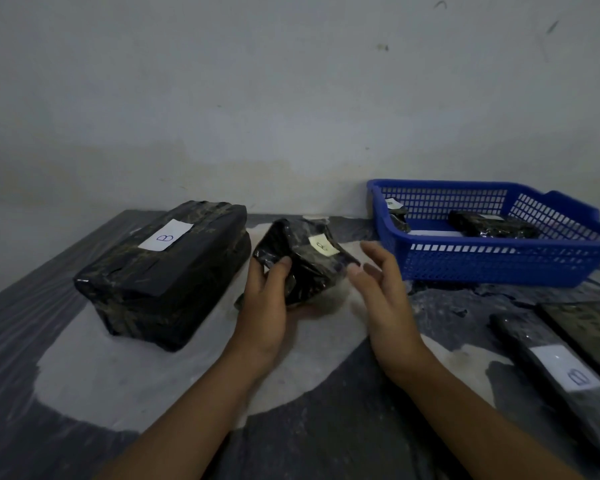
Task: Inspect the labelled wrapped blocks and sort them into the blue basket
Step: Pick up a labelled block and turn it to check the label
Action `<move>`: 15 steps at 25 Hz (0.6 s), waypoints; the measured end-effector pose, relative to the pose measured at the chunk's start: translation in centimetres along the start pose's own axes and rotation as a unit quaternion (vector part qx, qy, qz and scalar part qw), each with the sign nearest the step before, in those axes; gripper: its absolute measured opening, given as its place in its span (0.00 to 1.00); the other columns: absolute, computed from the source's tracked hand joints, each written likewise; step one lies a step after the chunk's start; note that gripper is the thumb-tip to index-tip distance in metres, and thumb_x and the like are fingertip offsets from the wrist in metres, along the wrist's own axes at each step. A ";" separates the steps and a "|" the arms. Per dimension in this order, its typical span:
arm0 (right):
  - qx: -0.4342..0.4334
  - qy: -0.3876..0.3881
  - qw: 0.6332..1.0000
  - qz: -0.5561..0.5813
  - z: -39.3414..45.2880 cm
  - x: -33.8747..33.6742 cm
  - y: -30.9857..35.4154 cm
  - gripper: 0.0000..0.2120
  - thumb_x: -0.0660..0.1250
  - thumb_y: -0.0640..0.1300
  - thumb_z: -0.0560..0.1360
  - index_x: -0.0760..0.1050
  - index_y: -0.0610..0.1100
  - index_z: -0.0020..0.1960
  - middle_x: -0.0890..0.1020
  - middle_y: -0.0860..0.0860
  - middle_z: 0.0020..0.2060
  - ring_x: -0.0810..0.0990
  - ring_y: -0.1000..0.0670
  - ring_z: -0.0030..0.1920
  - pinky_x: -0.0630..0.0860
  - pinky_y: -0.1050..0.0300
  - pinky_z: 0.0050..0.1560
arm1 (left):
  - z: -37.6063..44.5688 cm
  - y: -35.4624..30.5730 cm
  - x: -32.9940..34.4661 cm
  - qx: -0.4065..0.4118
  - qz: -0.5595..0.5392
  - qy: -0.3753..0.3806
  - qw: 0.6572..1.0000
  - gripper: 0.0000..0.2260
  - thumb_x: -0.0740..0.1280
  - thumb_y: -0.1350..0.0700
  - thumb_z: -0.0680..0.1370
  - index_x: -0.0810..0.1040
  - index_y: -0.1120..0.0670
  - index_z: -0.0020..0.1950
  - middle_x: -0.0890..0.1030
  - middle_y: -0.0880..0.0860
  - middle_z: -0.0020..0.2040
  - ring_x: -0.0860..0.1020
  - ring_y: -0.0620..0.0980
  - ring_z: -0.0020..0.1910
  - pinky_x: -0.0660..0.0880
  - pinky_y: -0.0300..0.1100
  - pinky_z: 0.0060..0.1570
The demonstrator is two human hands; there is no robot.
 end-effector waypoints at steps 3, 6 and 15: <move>0.062 -0.022 0.990 0.122 1.0 -1.0 -0.7 0.39 0.69 0.63 0.67 0.66 0.57 0.77 0.70 0.54 0.75 0.70 0.49 0.74 0.69 0.54 0.72 | 0.3 -0.1 0.0 -0.046 -0.060 0.003 0.997 0.16 0.58 0.49 0.85 0.72 0.48 0.72 0.85 0.54 0.61 0.86 0.57 0.52 0.84 0.53 0.42; 0.058 0.017 0.989 0.134 1.2 -0.9 -0.8 0.45 0.72 0.63 0.62 0.63 0.60 0.78 0.70 0.55 0.75 0.74 0.50 0.72 0.70 0.49 0.73 | 0.4 0.1 -0.3 -0.101 -0.075 0.003 0.992 0.22 0.53 0.41 0.84 0.77 0.52 0.67 0.87 0.57 0.54 0.87 0.55 0.44 0.80 0.48 0.36; 0.091 0.017 0.978 0.188 1.7 -0.6 -1.4 0.28 0.70 0.51 0.76 0.69 0.56 0.75 0.86 0.54 0.58 0.81 0.42 0.65 0.81 0.41 0.62 | 0.9 0.7 -0.3 -0.073 -0.017 0.027 0.997 0.21 0.57 0.40 0.83 0.80 0.49 0.66 0.84 0.54 0.61 0.82 0.55 0.60 0.77 0.53 0.59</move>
Point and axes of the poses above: each hand's wrist, its own z-axis towards the middle knuckle, its own x-axis out of the palm, y = z × x, the point moved 4 cm from there along z, towards the middle knuckle
